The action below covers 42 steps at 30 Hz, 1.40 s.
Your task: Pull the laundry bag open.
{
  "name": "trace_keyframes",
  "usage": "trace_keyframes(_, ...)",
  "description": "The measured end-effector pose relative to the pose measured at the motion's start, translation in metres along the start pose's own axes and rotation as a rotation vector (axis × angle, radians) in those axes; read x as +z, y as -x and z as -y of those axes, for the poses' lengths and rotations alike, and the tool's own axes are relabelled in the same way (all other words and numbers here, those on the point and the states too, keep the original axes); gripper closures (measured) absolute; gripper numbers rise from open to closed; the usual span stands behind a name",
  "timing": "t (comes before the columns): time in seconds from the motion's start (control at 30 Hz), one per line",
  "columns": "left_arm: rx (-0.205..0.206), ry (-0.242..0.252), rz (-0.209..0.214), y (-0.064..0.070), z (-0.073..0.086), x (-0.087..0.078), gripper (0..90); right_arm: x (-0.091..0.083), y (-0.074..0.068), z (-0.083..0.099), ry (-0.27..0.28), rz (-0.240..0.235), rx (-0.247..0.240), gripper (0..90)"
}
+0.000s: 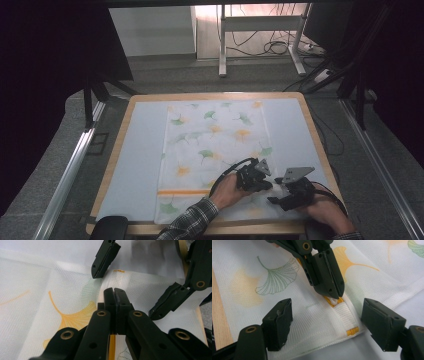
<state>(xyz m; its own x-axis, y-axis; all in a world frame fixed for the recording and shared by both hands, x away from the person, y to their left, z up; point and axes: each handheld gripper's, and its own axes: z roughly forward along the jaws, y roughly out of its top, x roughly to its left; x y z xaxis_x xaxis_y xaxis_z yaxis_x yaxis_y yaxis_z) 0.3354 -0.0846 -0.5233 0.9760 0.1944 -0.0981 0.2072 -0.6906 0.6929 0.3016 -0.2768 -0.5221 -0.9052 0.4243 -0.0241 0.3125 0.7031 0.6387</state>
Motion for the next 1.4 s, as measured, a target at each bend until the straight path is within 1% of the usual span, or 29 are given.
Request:
trace_keyframes(0.13,-0.006,0.001,-0.01,0.002,0.001,0.0,90.0,0.0,0.0,0.0,-0.002,0.001,0.003,25.1)
trace_keyframes(0.2,-0.012,-0.004,-0.009,0.001,0.001,-0.001,90.0,0.0,0.0,0.0,-0.004,0.004,0.003,25.1)
trace_keyframes(0.23,-0.004,-0.01,-0.011,0.002,0.001,-0.002,90.0,0.0,-0.001,-0.001,-0.005,0.005,0.003,25.1)
trace_keyframes(0.3,-0.01,-0.016,-0.014,0.001,0.001,-0.003,90.0,0.0,-0.001,-0.001,-0.007,0.006,0.004,25.3)
trace_keyframes(0.5,-0.017,-0.013,-0.011,0.001,0.003,-0.005,90.0,0.0,-0.001,-0.001,-0.008,0.008,0.007,25.4)
trace_keyframes(0.57,-0.015,-0.014,-0.013,0.002,0.003,-0.006,90.0,0.0,-0.001,-0.001,-0.009,0.008,0.008,25.5)
trace_keyframes(0.6,-0.007,-0.022,-0.018,0.002,0.004,-0.007,90.0,0.0,-0.001,-0.001,-0.009,0.008,0.009,25.6)
trace_keyframes(0.7,-0.012,-0.021,-0.018,0.001,0.005,-0.009,90.0,0.0,-0.001,-0.001,-0.01,0.009,0.01,25.7)
trace_keyframes(0.9,-0.006,-0.027,-0.015,0.001,0.008,-0.012,90.0,0.0,-0.001,-0.002,-0.012,0.011,0.011,25.8)
trace_keyframes(1.2,-0.011,-0.043,-0.012,0.0,0.017,-0.022,90.0,0.0,-0.002,-0.002,-0.012,0.013,0.012,25.8)
trace_keyframes(1.4,-0.023,-0.052,-0.013,-0.001,0.026,-0.032,90.0,0.0,-0.001,-0.001,-0.01,0.011,0.012,25.8)
